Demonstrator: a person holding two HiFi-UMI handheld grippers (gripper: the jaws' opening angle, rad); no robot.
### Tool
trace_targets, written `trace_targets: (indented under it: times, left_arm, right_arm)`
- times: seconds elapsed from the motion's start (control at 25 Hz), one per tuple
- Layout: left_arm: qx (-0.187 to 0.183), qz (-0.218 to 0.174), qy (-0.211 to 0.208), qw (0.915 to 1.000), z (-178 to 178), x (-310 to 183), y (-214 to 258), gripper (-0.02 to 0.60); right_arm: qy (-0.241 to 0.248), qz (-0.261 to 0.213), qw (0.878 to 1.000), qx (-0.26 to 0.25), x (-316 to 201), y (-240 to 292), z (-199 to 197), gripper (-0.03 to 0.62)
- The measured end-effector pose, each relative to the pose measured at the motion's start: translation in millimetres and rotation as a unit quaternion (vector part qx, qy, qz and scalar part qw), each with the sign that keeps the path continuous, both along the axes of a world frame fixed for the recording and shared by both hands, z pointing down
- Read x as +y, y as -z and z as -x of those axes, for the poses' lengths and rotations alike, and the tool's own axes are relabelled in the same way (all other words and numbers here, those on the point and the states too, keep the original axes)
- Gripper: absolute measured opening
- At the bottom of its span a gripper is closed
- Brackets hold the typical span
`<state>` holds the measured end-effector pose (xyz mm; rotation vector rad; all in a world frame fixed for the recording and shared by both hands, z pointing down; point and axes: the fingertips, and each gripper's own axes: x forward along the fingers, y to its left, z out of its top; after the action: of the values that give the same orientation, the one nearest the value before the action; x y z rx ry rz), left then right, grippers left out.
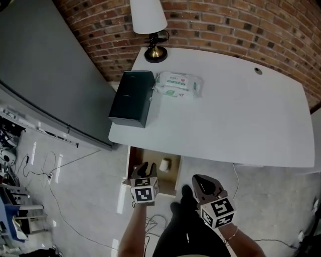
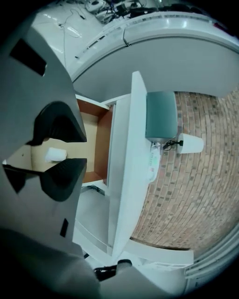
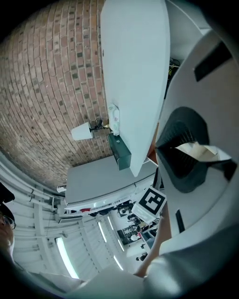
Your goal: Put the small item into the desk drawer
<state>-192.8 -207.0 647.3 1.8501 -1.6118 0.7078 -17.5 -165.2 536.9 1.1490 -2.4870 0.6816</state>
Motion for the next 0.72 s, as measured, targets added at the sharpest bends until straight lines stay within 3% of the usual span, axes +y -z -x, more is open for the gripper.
trace_targets:
  times: [0.36,0.72]
  left_arm:
    - [0.002,-0.093,0.041,0.9948,25.7,47.7,101.8,0.083]
    - [-0.008,-0.159,0.095,0.9827,55.6,111.0,174.1,0.048]
  right_arm:
    - [0.02,-0.043,0.999,-0.023,8.2,58.0,16.8,0.008]
    - [0.045,-0.078,0.995,-0.036,26.1,100.9,35.2,0.008]
